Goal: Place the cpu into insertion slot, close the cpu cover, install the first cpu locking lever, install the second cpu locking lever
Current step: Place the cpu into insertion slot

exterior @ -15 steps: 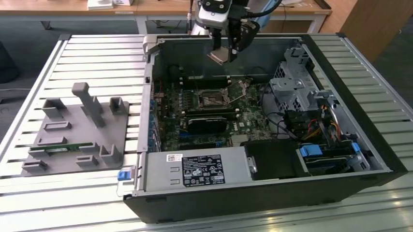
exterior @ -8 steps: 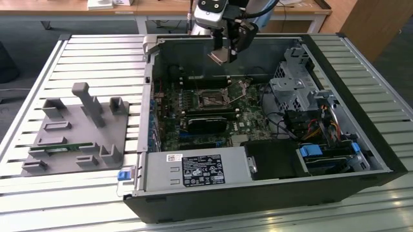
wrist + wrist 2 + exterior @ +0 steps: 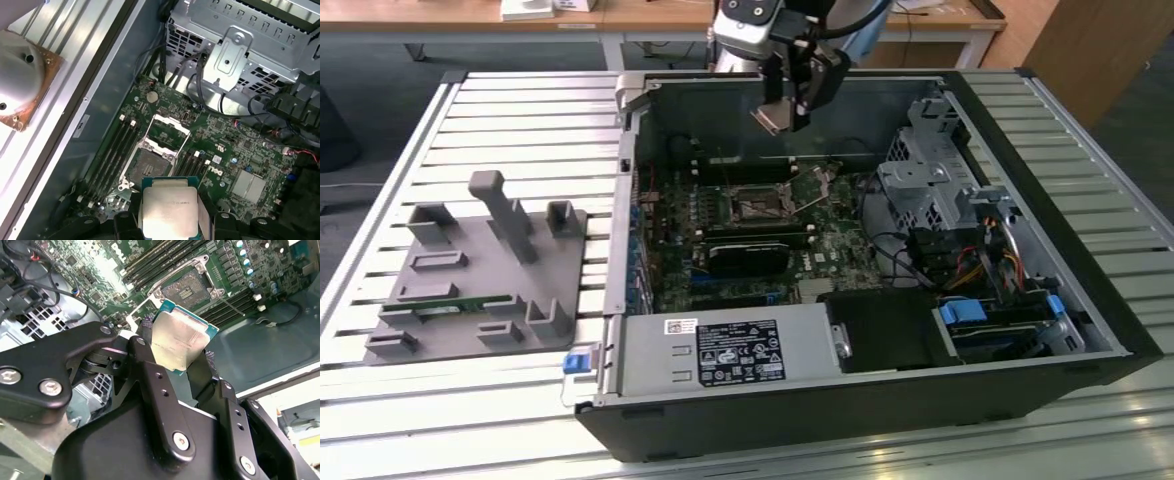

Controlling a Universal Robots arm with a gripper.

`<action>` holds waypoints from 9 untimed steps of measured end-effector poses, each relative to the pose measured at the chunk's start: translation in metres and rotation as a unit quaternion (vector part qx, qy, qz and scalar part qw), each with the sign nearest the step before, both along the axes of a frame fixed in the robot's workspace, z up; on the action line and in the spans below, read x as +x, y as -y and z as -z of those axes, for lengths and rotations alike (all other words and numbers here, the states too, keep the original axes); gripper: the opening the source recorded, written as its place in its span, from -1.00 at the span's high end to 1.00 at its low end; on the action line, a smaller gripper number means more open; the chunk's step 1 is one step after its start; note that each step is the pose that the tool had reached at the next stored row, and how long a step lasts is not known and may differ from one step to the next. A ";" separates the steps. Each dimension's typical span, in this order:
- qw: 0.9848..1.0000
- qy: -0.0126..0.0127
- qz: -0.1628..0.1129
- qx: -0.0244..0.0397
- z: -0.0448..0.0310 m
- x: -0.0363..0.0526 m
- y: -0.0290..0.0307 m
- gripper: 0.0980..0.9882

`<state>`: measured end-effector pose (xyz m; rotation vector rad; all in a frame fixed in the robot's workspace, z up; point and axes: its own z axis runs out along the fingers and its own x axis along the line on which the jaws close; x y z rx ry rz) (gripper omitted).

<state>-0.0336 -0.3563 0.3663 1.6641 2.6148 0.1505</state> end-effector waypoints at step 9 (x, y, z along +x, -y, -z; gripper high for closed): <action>0.999 0.000 0.046 0.000 0.0006 0.0000 0.0000 0.03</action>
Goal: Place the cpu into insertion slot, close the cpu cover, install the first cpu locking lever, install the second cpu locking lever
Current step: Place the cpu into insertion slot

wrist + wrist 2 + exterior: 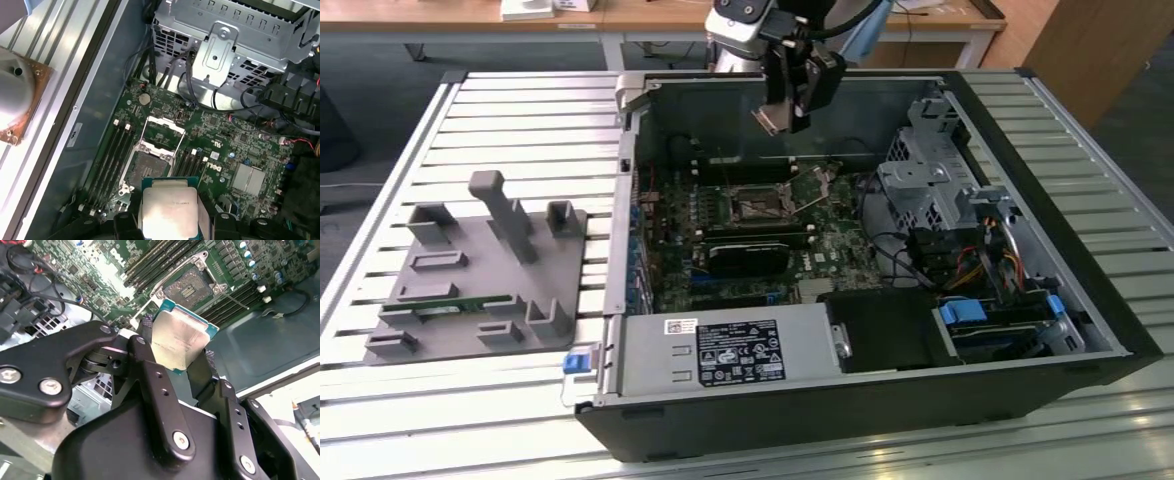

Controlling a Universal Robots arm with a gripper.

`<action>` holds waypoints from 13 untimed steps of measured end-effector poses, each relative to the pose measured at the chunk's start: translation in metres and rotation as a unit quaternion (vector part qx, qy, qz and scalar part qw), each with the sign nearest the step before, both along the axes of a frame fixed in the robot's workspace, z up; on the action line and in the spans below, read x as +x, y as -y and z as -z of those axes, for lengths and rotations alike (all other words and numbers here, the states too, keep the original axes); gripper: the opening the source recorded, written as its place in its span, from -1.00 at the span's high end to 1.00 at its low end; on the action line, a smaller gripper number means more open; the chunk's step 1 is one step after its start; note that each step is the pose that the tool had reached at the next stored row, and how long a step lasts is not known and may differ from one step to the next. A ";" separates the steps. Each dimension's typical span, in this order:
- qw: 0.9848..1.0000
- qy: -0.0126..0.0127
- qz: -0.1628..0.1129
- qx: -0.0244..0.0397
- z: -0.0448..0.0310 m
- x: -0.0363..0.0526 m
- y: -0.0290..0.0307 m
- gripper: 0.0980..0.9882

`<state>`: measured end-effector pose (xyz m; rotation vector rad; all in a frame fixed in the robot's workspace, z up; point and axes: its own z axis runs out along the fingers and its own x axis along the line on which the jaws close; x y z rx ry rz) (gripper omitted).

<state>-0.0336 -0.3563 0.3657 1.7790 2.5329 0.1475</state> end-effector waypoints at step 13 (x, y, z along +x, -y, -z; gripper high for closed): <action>0.997 0.000 0.081 0.000 0.0012 0.0000 -0.0002 0.03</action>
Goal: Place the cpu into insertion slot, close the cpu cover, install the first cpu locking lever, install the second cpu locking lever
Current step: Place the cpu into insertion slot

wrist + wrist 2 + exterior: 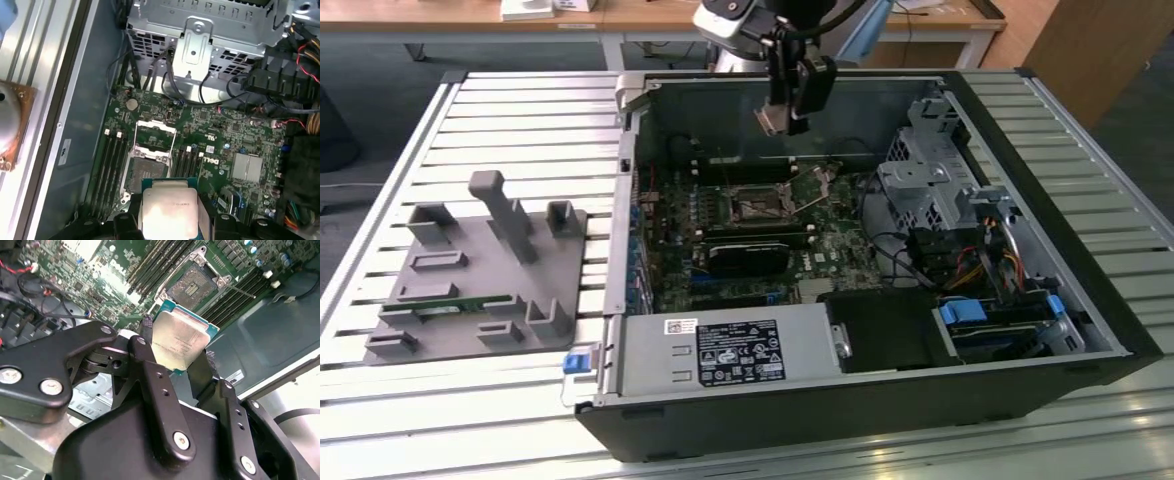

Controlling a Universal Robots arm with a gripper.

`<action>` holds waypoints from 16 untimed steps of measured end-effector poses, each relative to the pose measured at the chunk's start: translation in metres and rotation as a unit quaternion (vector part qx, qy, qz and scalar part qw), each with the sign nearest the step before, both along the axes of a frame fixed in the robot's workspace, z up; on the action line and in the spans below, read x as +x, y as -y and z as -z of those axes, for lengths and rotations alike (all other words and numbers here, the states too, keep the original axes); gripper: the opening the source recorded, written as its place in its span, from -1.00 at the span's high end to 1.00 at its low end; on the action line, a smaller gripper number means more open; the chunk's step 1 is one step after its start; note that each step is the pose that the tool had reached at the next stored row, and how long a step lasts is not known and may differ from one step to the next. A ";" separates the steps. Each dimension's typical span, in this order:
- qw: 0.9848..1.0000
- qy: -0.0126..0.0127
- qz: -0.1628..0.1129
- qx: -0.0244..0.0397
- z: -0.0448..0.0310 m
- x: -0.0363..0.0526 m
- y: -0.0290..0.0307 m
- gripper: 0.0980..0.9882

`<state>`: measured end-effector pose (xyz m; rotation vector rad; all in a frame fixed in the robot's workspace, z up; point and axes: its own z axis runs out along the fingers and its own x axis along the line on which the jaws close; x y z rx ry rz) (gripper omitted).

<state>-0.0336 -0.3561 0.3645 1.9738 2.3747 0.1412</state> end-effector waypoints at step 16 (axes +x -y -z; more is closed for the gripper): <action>0.998 0.000 0.067 0.000 0.0132 -0.0001 -0.0042 0.03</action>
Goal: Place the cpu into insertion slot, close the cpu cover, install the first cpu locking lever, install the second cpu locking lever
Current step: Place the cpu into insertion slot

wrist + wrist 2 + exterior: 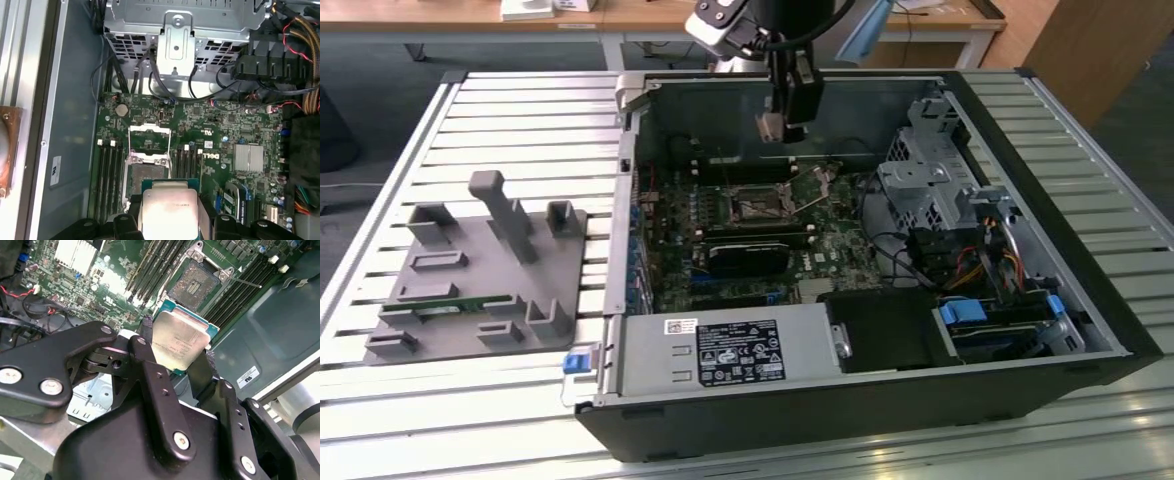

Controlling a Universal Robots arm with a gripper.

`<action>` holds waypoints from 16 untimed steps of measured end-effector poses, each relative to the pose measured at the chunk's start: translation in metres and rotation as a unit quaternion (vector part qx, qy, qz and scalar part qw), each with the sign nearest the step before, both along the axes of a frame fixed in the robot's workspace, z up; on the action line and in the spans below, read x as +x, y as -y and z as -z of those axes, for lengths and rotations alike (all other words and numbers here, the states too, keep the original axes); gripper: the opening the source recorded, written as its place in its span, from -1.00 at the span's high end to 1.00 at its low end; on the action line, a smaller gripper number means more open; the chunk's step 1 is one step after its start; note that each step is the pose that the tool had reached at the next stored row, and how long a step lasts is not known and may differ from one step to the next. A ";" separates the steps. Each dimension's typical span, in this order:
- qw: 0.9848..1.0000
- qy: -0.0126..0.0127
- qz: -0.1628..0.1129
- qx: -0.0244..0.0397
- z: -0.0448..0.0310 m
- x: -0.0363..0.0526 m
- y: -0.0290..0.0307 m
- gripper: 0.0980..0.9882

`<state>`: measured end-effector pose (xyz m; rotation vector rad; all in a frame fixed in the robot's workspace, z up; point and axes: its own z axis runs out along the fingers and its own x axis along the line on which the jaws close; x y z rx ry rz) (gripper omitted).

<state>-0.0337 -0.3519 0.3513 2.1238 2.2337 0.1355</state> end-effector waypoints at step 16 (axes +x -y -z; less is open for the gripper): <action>1.000 0.000 0.003 -0.001 0.0284 0.0000 -0.0120 0.03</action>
